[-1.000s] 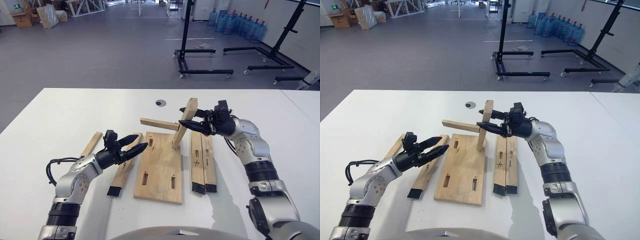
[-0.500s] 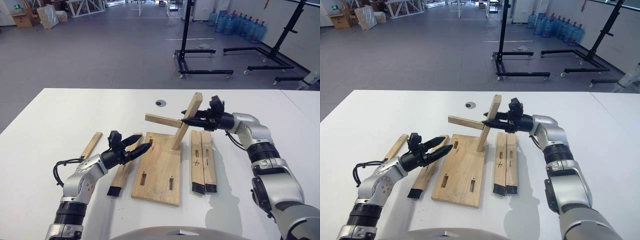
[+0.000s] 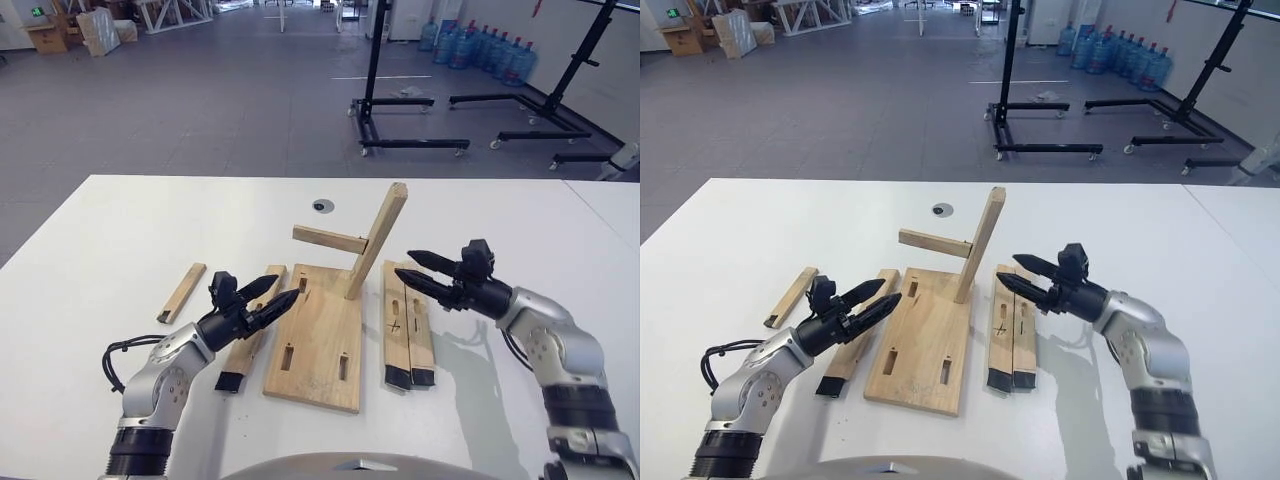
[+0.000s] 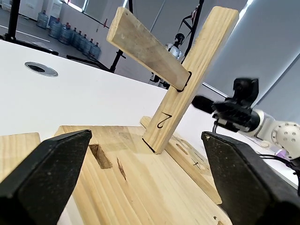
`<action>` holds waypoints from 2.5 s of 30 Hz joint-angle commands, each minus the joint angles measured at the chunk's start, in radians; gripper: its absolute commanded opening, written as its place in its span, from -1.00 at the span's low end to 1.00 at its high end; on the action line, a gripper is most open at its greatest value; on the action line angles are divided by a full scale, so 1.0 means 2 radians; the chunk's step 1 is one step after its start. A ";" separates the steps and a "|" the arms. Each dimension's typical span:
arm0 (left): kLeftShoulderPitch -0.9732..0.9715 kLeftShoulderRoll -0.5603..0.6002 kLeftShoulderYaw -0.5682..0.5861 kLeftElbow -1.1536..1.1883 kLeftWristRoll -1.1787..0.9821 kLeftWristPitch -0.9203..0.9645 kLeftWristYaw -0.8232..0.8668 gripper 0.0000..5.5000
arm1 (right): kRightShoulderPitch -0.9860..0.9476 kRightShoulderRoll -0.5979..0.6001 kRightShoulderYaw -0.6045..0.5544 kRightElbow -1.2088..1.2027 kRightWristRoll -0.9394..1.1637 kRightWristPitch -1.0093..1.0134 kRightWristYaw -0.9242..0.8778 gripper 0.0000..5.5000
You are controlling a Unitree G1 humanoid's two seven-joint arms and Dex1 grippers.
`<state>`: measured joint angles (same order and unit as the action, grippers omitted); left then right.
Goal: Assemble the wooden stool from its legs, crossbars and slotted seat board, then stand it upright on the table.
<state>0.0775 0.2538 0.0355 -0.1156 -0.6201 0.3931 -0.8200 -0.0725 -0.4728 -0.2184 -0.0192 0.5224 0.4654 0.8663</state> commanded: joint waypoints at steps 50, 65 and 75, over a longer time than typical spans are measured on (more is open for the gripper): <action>0.136 -0.019 -0.046 -0.104 0.019 -0.012 0.102 0.56 | 0.075 0.003 -0.017 -0.228 -0.081 0.358 -0.339 0.34; 0.120 -0.008 -0.046 -0.095 0.019 -0.009 0.092 0.56 | 0.059 0.109 -0.017 -0.264 -0.131 0.343 -0.444 0.58; 0.099 -0.002 -0.051 -0.076 0.023 -0.009 0.083 0.56 | 0.040 0.165 -0.017 -0.238 -0.156 0.375 -0.481 0.94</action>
<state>0.2882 0.2434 -0.0629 -0.2711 -0.5832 0.3684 -0.6542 0.0262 -0.1533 -0.2389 -0.5170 0.2235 1.1822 -0.0845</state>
